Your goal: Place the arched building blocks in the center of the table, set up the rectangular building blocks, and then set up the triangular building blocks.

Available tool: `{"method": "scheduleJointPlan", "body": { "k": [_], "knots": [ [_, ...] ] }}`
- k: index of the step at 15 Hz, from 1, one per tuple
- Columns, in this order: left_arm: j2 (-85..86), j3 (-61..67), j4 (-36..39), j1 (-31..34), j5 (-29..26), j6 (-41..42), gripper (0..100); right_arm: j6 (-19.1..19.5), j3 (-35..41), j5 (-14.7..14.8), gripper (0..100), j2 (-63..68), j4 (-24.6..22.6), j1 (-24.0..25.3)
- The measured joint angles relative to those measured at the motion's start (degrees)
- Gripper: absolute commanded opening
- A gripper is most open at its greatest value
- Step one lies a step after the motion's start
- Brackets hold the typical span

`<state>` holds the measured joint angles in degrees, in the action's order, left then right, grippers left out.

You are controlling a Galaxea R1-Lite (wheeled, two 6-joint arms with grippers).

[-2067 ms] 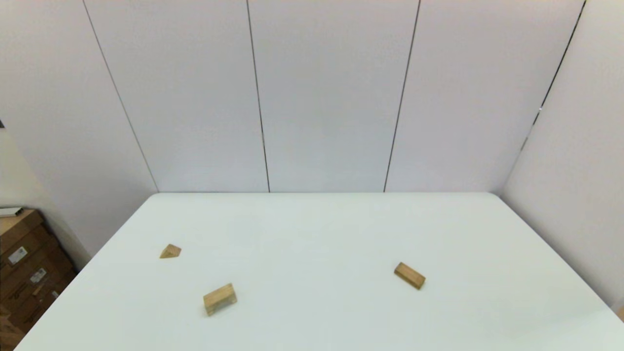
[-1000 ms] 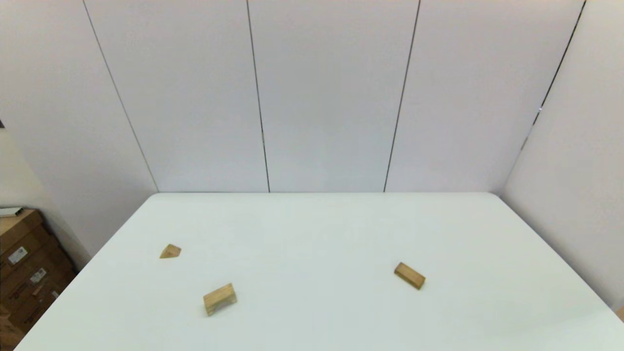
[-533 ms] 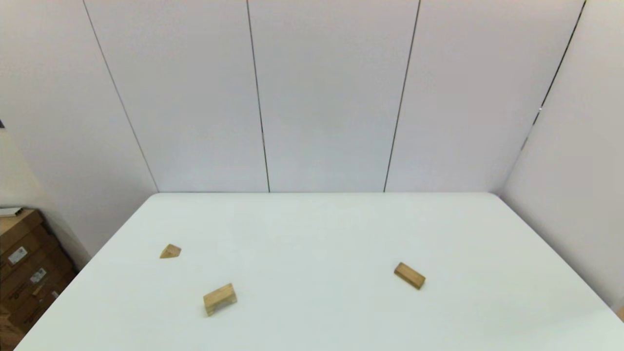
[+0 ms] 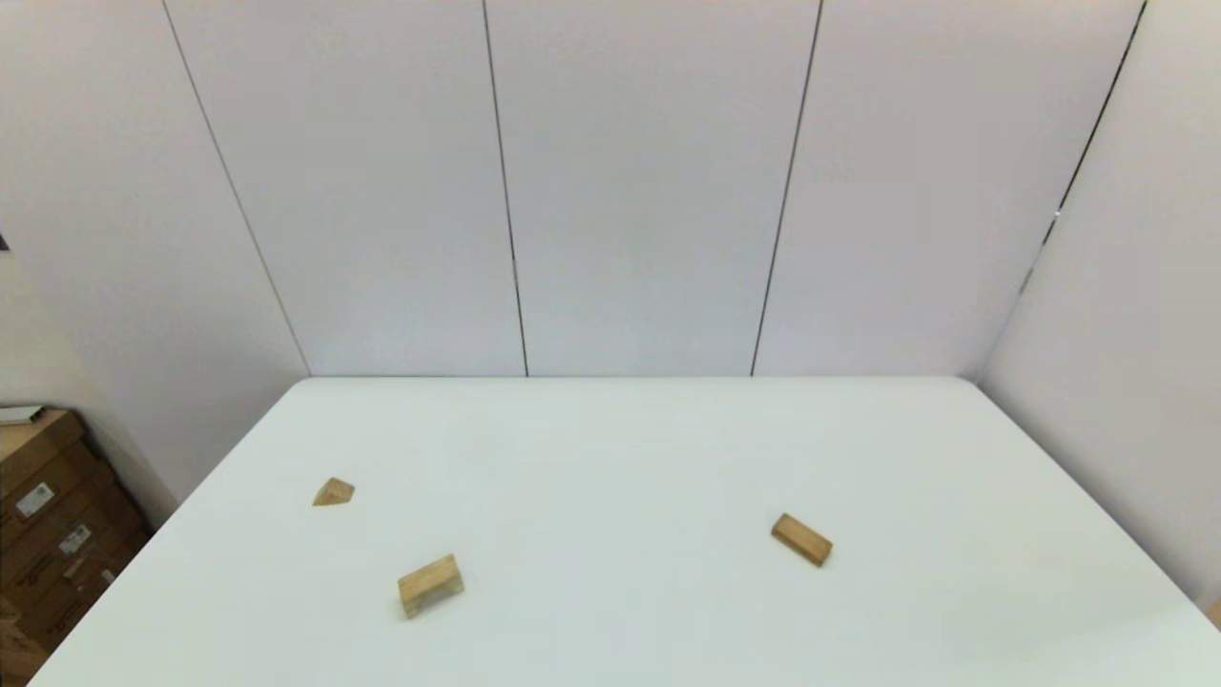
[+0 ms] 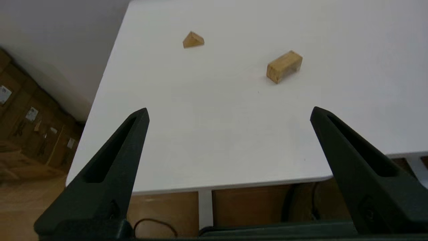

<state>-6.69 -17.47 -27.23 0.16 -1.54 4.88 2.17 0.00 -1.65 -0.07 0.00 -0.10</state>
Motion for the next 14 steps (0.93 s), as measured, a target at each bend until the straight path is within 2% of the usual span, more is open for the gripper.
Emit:
{"method": "scheduleJointPlan", "body": {
  "k": [7, 14],
  "knots": [
    [-29.75, -14.58, -9.25, -0.09, -0.48, 4.93, 100, -0.02, 0.0, 0.02, 100, 0.0, 0.0, 0.0],
    [-63.43, -24.59, -9.01, -1.34, -2.71, 17.88, 100, -0.05, 0.0, 0.0, 100, 0.0, 0.0, 0.0]
  ]
}}
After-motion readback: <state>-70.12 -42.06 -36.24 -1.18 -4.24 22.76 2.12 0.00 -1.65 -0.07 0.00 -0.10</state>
